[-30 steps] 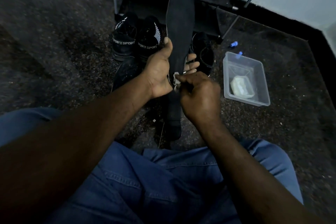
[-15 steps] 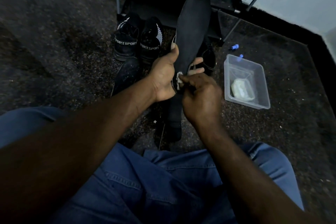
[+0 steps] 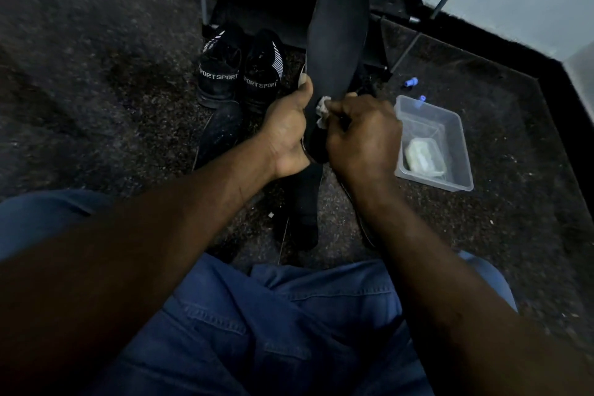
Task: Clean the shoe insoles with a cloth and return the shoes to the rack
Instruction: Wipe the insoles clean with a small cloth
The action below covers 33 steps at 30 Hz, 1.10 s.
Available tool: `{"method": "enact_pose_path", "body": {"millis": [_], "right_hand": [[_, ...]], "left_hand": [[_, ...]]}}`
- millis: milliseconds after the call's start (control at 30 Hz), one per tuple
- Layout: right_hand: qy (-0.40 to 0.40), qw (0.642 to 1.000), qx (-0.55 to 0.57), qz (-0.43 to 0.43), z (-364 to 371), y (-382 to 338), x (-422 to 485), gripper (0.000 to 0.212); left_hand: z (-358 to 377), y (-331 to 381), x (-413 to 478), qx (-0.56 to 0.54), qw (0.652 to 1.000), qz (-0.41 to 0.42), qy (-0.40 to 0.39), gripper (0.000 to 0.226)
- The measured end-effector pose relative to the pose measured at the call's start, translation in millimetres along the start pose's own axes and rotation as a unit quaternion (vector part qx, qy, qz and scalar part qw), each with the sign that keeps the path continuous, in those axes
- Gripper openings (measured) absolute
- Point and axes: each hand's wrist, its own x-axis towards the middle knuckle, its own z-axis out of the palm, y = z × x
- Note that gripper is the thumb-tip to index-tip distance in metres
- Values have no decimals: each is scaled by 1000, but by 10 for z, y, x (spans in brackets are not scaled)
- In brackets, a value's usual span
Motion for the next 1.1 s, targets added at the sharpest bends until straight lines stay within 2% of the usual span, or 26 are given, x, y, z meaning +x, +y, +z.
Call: {"method": "enact_pose_path", "body": {"millis": [333, 467, 700, 967, 1100], "right_hand": [[-1, 993, 115, 18, 53, -130, -540, 24], [0, 999, 37, -3, -24, -46, -457, 24], [22, 998, -52, 15, -52, -1, 110, 26], [1, 998, 64, 29, 144, -105, -342, 29], [-12, 981, 164, 100, 179, -239, -546, 25]], "left_hand": [[1, 101, -24, -42, 997, 68, 15, 69], [21, 59, -17, -38, 998, 56, 18, 66], [15, -7, -21, -20, 999, 18, 25, 64], [-80, 94, 37, -40, 996, 50, 59, 57], [-89, 122, 21, -41, 996, 66, 52, 60]]}}
